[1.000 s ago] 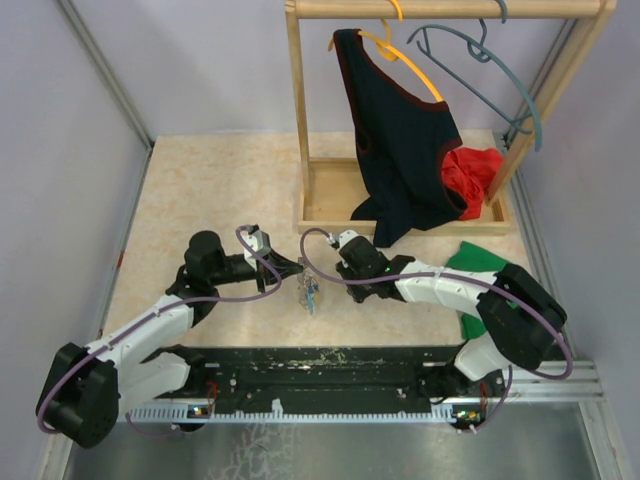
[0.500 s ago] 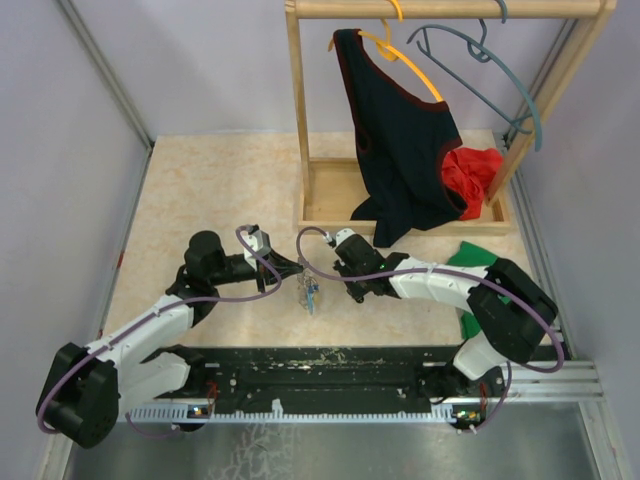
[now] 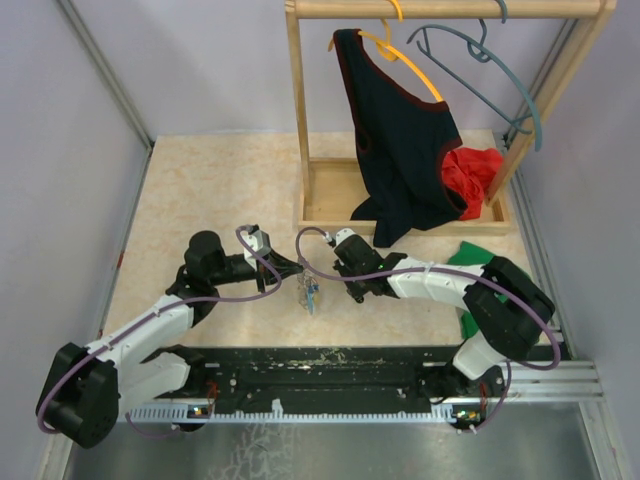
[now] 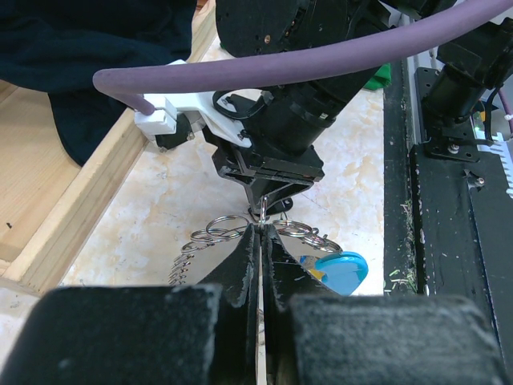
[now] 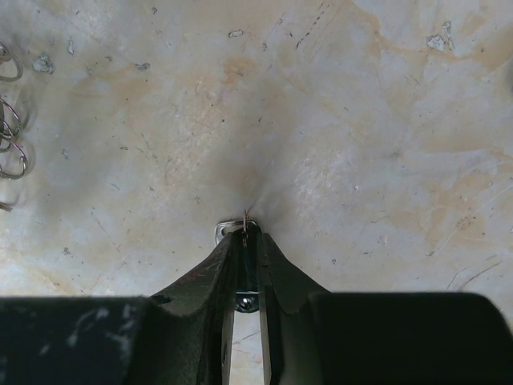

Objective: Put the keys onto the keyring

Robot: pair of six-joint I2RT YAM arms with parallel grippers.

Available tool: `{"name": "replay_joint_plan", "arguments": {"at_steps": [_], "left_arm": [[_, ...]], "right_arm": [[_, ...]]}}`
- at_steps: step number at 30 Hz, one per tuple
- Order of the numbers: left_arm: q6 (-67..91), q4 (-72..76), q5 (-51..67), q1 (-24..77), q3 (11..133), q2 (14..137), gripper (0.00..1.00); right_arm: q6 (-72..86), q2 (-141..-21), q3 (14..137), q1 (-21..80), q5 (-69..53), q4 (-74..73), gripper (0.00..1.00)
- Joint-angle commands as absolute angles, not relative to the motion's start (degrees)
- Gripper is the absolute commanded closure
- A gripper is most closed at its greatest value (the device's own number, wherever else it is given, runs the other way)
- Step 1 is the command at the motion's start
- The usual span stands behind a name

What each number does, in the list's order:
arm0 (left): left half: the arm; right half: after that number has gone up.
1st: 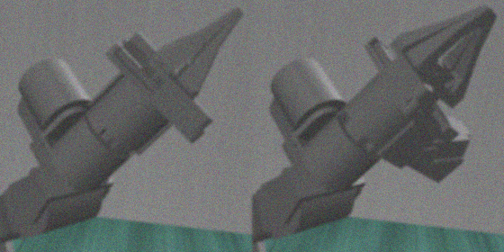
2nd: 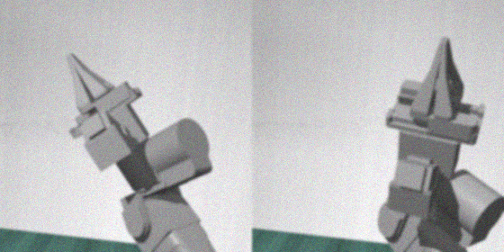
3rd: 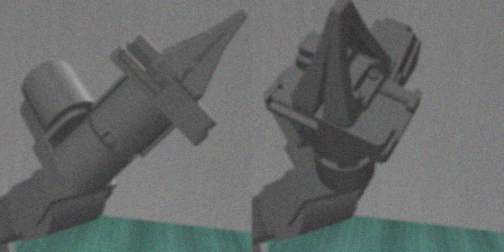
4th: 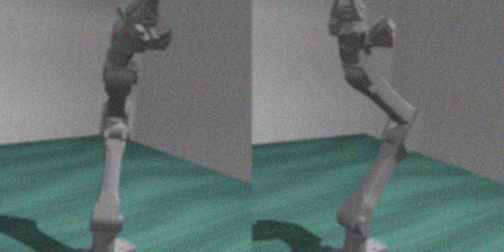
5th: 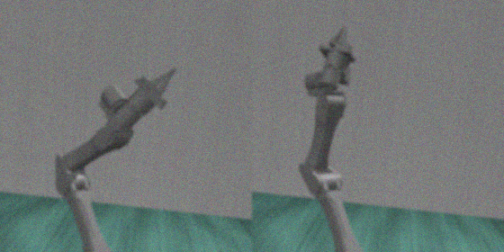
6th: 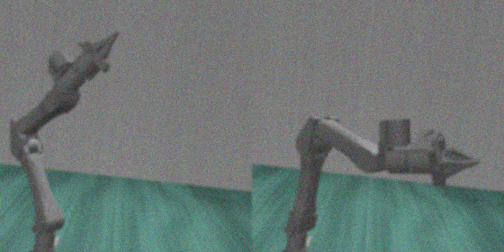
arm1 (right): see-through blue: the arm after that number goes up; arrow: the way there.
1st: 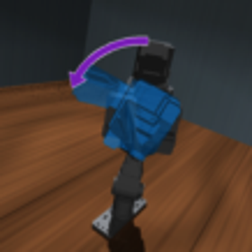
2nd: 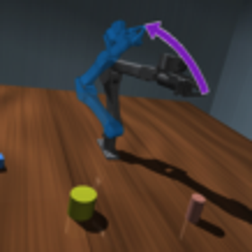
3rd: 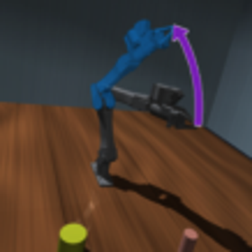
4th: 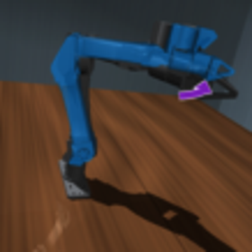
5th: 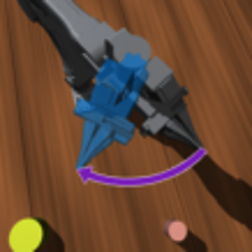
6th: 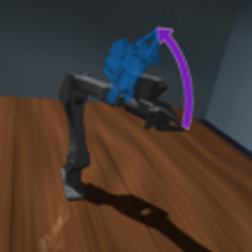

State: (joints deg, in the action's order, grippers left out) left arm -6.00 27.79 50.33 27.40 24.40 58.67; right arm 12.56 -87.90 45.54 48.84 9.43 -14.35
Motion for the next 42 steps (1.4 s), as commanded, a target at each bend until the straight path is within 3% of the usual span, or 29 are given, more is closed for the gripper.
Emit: {"name": "replay_joint_plan", "arguments": {"at_steps": [1,42], "left_arm": [[-5.50,29.35,50.89,27.69,24.83,58.09,0.99],[-5.32,29.62,51.29,27.69,24.95,58.54,0.99]], "right_arm": [[12.22,-88.10,48.24,48.43,10.14,-11.94,0.84],[11.25,-91.06,48.78,48.44,10.62,-14.11,0.91]]}}
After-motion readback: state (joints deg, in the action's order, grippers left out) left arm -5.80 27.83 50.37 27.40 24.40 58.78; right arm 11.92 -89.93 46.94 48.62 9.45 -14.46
